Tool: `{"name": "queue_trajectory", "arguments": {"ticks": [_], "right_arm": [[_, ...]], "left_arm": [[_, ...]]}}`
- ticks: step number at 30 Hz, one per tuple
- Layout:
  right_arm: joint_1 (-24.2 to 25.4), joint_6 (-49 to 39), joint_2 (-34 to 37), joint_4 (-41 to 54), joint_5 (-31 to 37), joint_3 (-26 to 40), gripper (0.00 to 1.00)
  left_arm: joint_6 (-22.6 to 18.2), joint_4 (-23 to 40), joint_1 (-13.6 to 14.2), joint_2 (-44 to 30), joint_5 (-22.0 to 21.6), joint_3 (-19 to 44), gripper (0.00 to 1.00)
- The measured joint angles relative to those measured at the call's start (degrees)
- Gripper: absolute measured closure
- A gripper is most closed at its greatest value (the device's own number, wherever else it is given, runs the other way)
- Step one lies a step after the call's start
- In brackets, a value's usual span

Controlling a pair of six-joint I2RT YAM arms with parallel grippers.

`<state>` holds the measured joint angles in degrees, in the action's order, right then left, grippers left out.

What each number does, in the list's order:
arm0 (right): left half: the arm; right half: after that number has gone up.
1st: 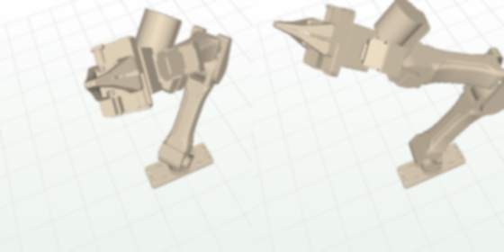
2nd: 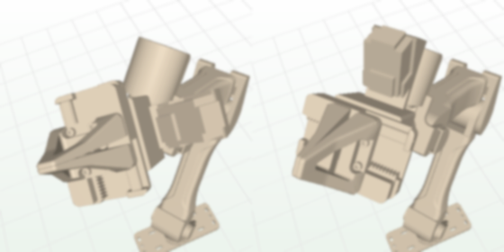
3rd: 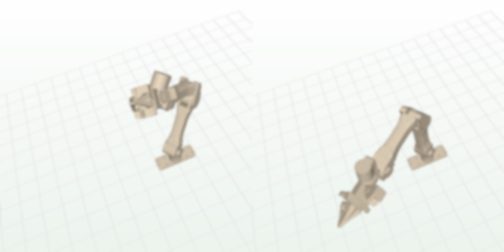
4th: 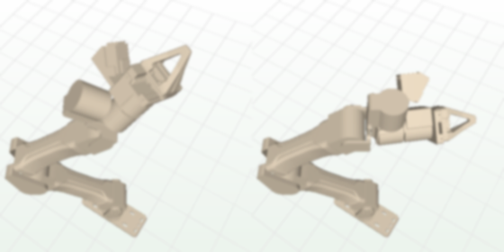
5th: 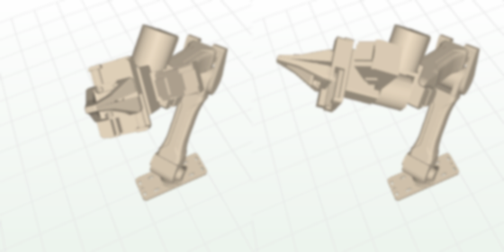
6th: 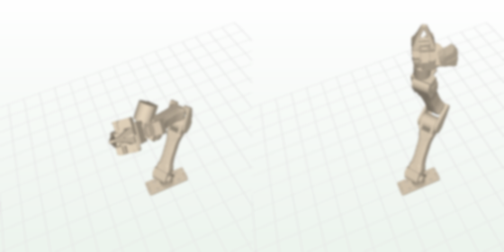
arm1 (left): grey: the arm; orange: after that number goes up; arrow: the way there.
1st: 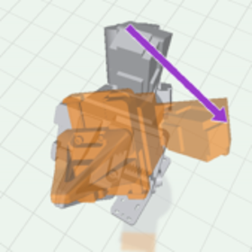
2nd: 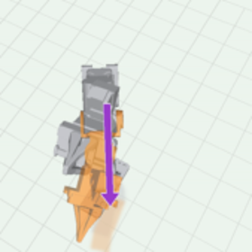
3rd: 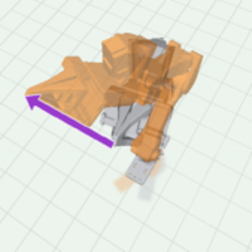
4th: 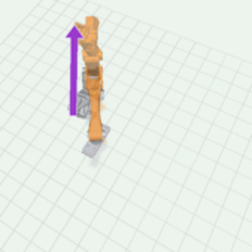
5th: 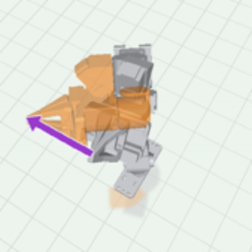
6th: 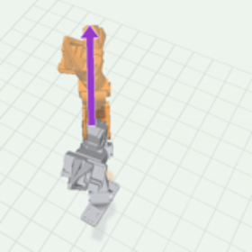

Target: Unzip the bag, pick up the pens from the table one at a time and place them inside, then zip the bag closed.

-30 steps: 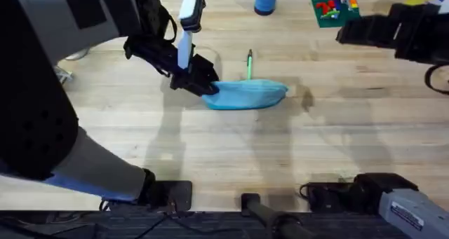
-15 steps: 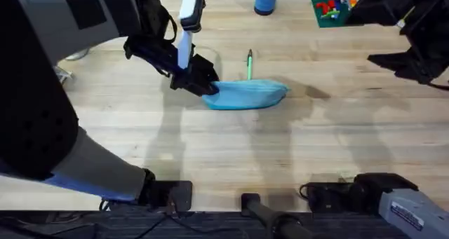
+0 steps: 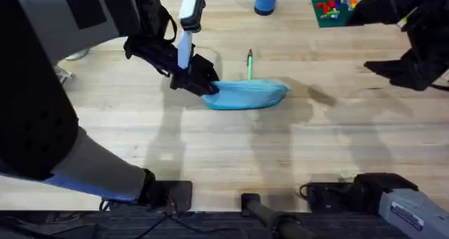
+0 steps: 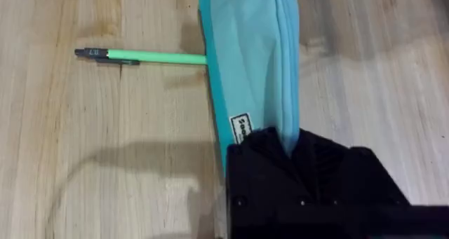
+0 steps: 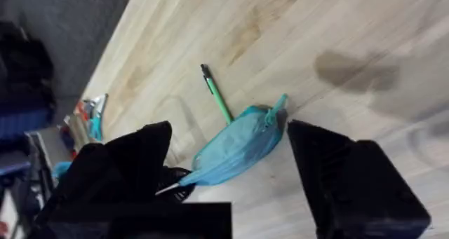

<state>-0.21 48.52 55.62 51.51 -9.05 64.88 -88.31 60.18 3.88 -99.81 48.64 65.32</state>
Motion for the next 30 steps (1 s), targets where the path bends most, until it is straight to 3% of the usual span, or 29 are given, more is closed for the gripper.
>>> {"name": "queue_trajectory", "arguments": {"ticks": [4,12,16,19,25,30], "right_arm": [[0.0,-6.6,0.0,0.3,3.1,0.0,0.005],[0.0,-12.1,0.0,9.3,22.7,0.0,0.005],[0.0,-14.6,0.0,8.1,26.7,0.0,0.005],[0.0,-25.7,0.1,5.2,23.4,0.0,0.005],[0.0,-56.1,2.5,12.3,7.0,0.4,0.005],[0.0,-73.4,5.0,16.9,1.9,0.4,0.005]], "left_arm": [[0.0,-0.1,0.0,0.0,0.0,0.0,0.957],[0.0,-0.1,0.0,0.0,0.0,0.0,0.958],[0.0,-0.1,0.0,0.0,0.0,0.0,0.958],[0.0,-0.1,0.0,0.0,0.0,0.0,0.958],[0.0,-0.2,0.0,0.0,0.0,0.0,0.958],[0.0,-0.2,0.0,0.0,0.0,0.0,0.958]]}}
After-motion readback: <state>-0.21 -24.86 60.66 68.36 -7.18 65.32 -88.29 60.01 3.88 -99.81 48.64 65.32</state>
